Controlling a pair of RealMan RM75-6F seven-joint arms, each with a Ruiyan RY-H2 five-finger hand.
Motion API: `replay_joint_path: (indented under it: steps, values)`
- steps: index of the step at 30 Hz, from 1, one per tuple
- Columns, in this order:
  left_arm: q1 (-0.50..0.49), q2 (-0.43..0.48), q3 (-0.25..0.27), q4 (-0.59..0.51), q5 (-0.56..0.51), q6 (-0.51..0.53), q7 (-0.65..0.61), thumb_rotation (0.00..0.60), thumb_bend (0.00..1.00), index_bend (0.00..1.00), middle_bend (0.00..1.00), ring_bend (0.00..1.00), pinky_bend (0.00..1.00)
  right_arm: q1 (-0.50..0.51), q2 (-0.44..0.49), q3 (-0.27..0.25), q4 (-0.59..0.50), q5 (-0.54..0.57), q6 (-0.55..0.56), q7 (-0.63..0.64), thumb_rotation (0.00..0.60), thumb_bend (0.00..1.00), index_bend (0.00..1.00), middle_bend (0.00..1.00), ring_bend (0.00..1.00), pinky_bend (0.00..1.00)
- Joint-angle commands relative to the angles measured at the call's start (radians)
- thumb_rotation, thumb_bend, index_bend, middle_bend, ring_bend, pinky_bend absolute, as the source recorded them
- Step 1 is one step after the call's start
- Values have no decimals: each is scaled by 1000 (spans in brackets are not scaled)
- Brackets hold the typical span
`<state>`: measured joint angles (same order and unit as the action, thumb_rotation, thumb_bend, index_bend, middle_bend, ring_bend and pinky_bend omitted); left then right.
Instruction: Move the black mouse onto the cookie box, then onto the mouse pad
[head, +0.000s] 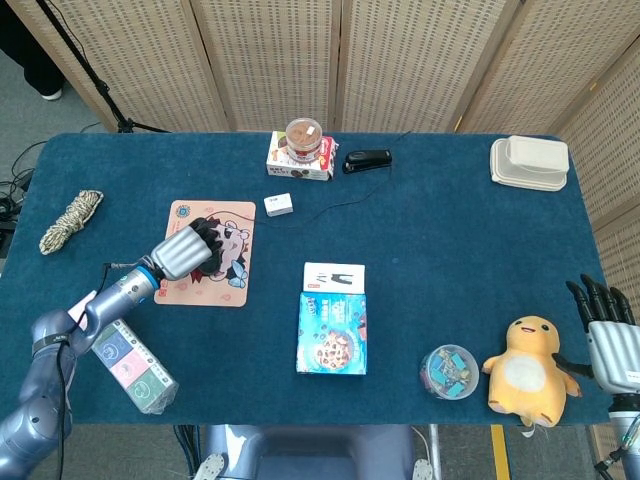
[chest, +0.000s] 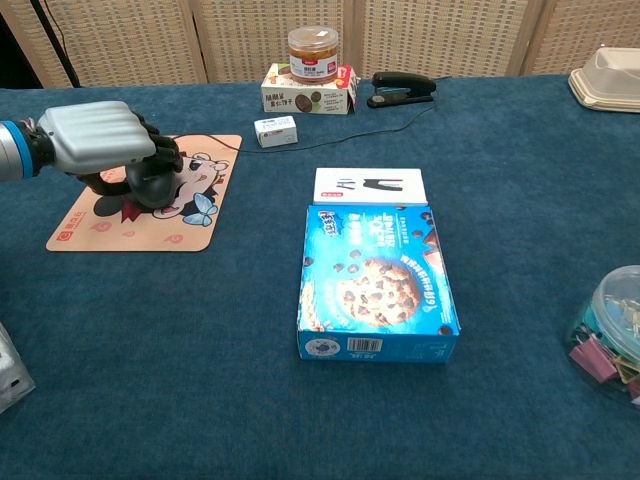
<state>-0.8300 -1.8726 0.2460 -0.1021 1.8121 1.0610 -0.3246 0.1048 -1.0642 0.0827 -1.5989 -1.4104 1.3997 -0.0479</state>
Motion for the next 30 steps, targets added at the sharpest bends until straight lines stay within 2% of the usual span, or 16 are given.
replay_joint_path:
  steps: [1,4,8,11,17,22,27,30]
  values:
    - [-2,-2,1,0,0,-4,2,600,403,381,288,278,383,-1,1,0,-1,-2,2,1,600,146,22,0,0,0]
    - [-3,-1,4,0,0,-11,1,600,400,350,228,212,352,-2,3,0,-2,-3,3,4,600,147,22,0,0,0]
    - [-2,2,6,-2,-2,-15,5,600,397,215,76,75,268,-1,4,-1,-2,-5,3,6,600,147,22,0,0,0]
    - [1,6,7,-4,-2,-9,5,600,394,132,15,26,246,-2,5,-1,-3,-8,6,8,600,147,22,0,0,0]
    - [5,23,13,-10,0,2,-10,600,390,17,0,0,214,-3,7,-3,-6,-13,8,10,600,146,22,0,0,0]
    - [10,42,17,-20,2,17,-25,600,377,0,0,0,160,-5,9,-4,-11,-16,11,13,600,147,22,0,0,0]
    - [36,92,-17,-70,-32,131,-103,600,368,0,0,0,137,-7,14,-8,-20,-30,19,18,600,147,22,0,0,0]
    - [74,140,-57,-135,-70,241,-186,600,368,0,0,0,135,-10,19,-12,-28,-44,27,26,600,147,22,0,0,0]
